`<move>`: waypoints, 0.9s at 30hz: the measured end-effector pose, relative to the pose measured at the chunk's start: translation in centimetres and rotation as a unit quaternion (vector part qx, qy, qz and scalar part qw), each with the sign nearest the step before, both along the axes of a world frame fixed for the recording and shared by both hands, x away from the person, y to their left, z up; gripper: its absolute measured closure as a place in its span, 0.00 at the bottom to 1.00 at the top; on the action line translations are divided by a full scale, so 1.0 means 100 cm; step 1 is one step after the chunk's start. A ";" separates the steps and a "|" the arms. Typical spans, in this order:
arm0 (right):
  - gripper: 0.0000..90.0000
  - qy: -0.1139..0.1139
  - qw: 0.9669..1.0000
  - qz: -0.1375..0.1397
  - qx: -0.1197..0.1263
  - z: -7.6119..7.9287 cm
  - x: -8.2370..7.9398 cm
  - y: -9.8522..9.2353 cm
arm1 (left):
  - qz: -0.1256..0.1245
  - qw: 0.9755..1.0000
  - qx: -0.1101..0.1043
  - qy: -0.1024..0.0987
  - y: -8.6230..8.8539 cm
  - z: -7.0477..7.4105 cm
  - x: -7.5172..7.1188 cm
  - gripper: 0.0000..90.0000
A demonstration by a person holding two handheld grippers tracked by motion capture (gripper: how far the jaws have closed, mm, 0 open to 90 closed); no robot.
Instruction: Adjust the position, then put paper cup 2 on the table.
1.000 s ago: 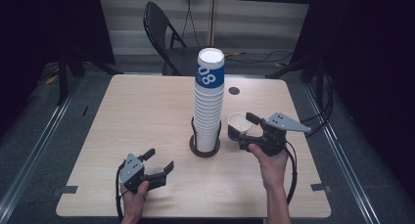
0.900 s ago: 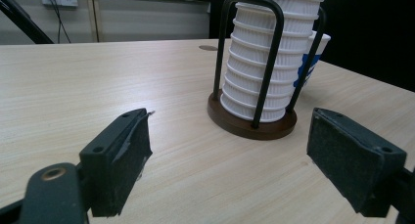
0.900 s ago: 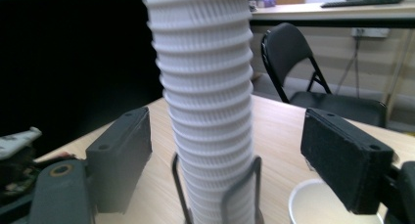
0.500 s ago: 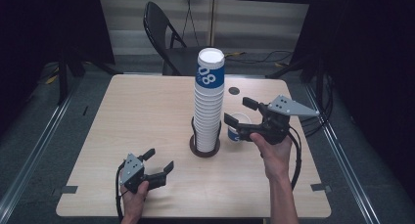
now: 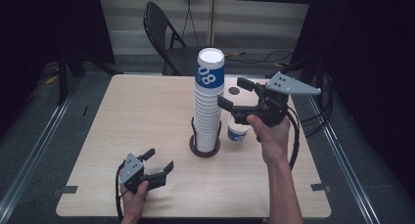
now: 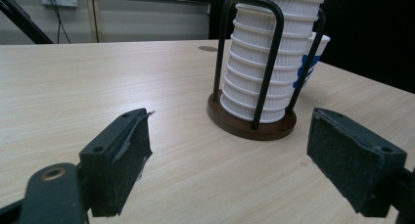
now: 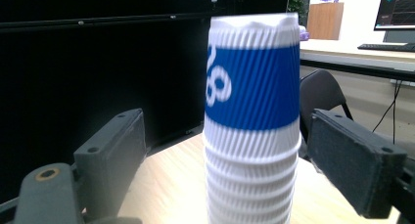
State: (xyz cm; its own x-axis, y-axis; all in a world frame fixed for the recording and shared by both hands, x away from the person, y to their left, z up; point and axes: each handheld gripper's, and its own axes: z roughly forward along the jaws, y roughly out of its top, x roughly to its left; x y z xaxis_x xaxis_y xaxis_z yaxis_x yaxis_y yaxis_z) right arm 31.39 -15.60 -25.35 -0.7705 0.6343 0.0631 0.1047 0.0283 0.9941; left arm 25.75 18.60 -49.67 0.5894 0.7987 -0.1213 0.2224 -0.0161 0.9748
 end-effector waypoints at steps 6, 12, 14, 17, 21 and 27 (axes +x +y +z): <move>0.15 0.001 1.000 -0.001 -0.003 0.007 0.014 0.008 | 0.000 1.000 -0.002 0.000 0.000 0.000 0.000 0.18; 0.15 0.002 1.000 -0.009 -0.011 0.010 0.031 0.019 | 0.002 1.000 -0.003 -0.001 0.000 0.000 0.000 0.18; 0.15 0.006 1.000 -0.009 -0.015 0.009 0.041 0.024 | 0.000 1.000 -0.003 0.000 0.001 0.000 0.000 0.18; 0.15 0.011 1.000 -0.009 -0.010 0.007 0.050 0.027 | -0.001 1.000 -0.005 0.000 0.001 0.000 0.000 0.18; 0.15 0.012 1.000 -0.006 -0.010 0.002 0.057 0.033 | -0.003 1.000 -0.006 0.002 0.001 0.000 0.001 0.18; 0.15 0.017 1.000 -0.001 -0.016 -0.003 0.063 0.043 | 0.002 1.000 0.001 0.000 -0.001 0.000 0.000 0.18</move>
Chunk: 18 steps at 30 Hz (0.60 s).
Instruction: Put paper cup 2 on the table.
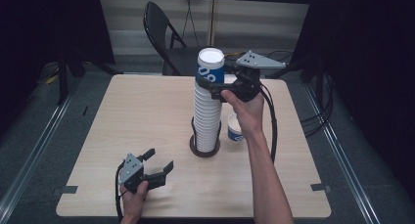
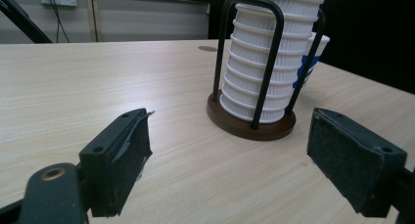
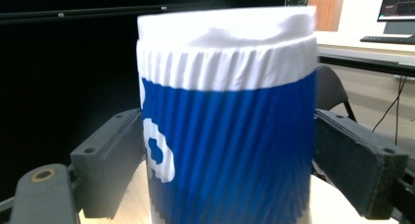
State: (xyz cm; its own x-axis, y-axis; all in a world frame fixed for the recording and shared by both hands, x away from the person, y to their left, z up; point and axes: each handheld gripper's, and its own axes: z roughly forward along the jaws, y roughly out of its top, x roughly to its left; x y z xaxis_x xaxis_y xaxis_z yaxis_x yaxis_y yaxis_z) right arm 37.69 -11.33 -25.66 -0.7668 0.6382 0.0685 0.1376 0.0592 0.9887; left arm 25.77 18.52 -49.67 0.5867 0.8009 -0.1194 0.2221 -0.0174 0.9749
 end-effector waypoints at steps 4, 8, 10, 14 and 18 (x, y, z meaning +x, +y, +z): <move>0.15 0.002 1.000 -0.005 -0.019 -0.003 0.002 0.007 | -0.001 1.000 0.020 -0.003 -0.004 0.001 -0.001 0.18; 0.17 0.008 1.000 -0.007 -0.029 -0.006 0.005 0.010 | 0.000 1.000 0.001 0.001 0.000 0.000 0.000 0.18; 0.20 0.009 0.999 -0.009 -0.031 -0.008 0.006 0.010 | 0.001 1.000 -0.002 0.002 0.001 0.000 0.000 0.18; 0.20 0.008 1.000 -0.007 -0.029 -0.008 0.006 0.009 | 0.002 1.000 -0.003 -0.001 0.001 0.000 0.000 0.18; 0.21 0.004 0.999 -0.006 -0.031 -0.008 0.005 0.008 | 0.003 1.000 -0.006 -0.001 0.001 0.000 -0.001 0.18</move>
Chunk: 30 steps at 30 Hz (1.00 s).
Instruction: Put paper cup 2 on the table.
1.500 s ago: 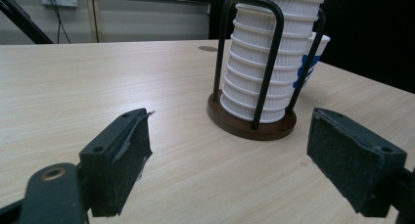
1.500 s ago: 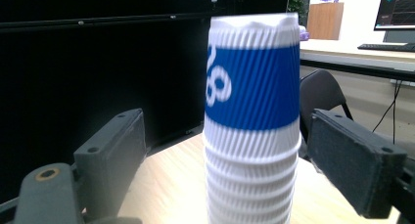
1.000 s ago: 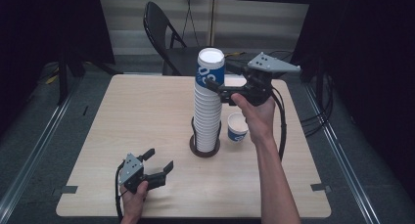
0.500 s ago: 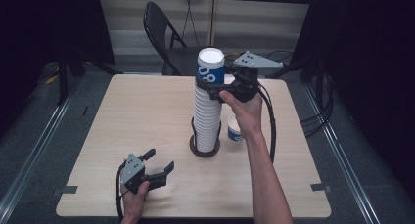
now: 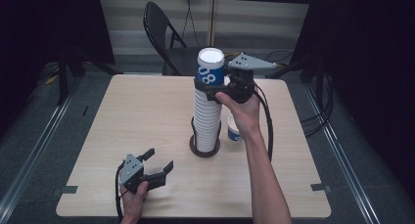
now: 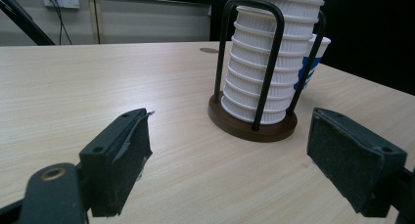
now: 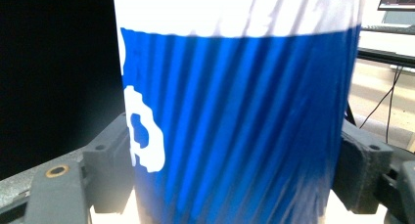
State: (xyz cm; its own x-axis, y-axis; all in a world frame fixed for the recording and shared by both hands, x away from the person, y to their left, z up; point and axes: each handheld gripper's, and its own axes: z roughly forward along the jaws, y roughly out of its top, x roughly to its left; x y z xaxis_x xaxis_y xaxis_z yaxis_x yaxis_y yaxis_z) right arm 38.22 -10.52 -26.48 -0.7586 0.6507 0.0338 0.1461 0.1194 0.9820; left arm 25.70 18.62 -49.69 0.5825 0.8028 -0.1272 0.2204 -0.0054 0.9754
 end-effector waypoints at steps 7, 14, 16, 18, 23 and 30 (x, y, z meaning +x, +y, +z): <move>0.21 -0.003 1.000 0.002 -0.002 0.000 0.001 0.001 | 0.002 1.000 -0.003 0.000 0.000 0.000 0.000 0.18; 0.21 -0.015 1.000 -0.001 0.004 0.002 0.000 0.001 | 0.000 1.000 -0.002 0.002 0.000 0.000 0.000 0.18; 0.21 -0.015 1.000 0.000 0.006 0.004 -0.001 0.000 | 0.000 1.000 -0.002 0.002 0.000 0.000 0.001 0.18; 0.21 -0.017 1.000 0.000 0.007 0.006 -0.001 -0.001 | 0.000 1.000 -0.002 0.002 0.000 0.000 0.001 0.18; 0.21 -0.020 1.000 0.000 0.010 0.008 -0.001 -0.002 | -0.001 1.000 -0.002 0.002 0.001 0.000 0.001 0.18; 0.22 -0.027 0.999 -0.003 0.020 0.016 -0.002 -0.004 | 0.002 1.000 -0.005 0.002 0.001 0.000 0.001 0.18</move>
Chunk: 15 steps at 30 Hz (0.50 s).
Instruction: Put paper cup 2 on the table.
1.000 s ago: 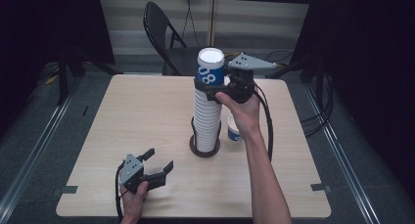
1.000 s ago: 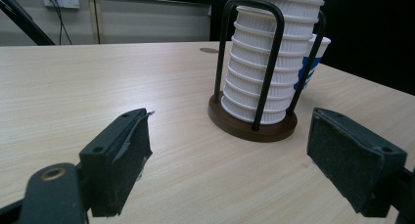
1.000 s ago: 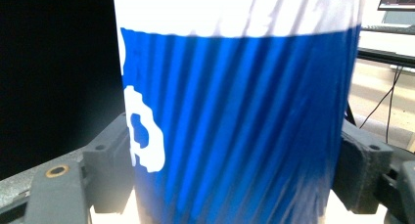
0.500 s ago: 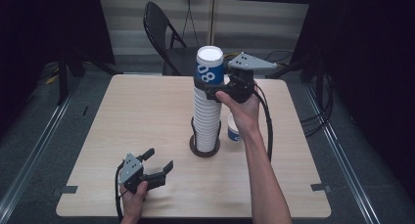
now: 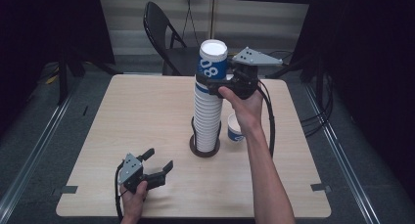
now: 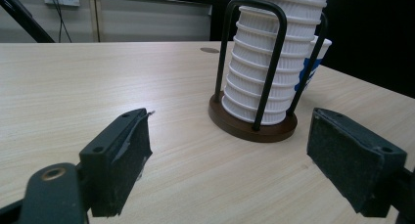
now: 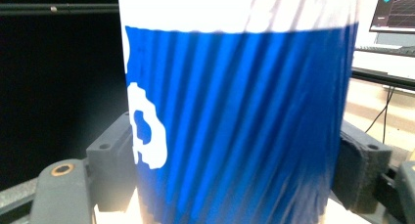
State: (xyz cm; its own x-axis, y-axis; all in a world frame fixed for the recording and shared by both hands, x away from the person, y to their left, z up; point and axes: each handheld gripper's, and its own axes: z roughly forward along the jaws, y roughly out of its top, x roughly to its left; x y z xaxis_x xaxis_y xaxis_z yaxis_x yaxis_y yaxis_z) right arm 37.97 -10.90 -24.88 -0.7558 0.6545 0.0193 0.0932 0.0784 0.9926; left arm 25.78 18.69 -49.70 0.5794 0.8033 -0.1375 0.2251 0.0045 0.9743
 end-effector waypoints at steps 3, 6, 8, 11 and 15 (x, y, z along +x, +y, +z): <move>0.22 0.000 1.000 0.000 -0.002 0.002 -0.001 0.000 | -0.001 1.000 -0.001 -0.001 0.000 0.000 0.000 0.18; 0.22 -0.002 1.000 0.003 0.003 0.005 -0.001 -0.001 | -0.004 1.000 -0.001 0.000 0.001 0.000 0.000 0.18; 0.22 -0.002 1.000 0.003 0.005 0.007 -0.002 -0.001 | -0.004 1.000 0.000 -0.001 0.001 0.000 0.000 0.18; 0.23 -0.008 1.000 0.003 0.012 0.011 -0.003 -0.002 | -0.004 1.000 -0.001 -0.001 0.001 0.000 0.000 0.18; 0.23 -0.005 1.000 0.005 0.017 0.013 -0.004 -0.003 | -0.004 1.000 -0.002 -0.001 0.001 0.000 0.000 0.18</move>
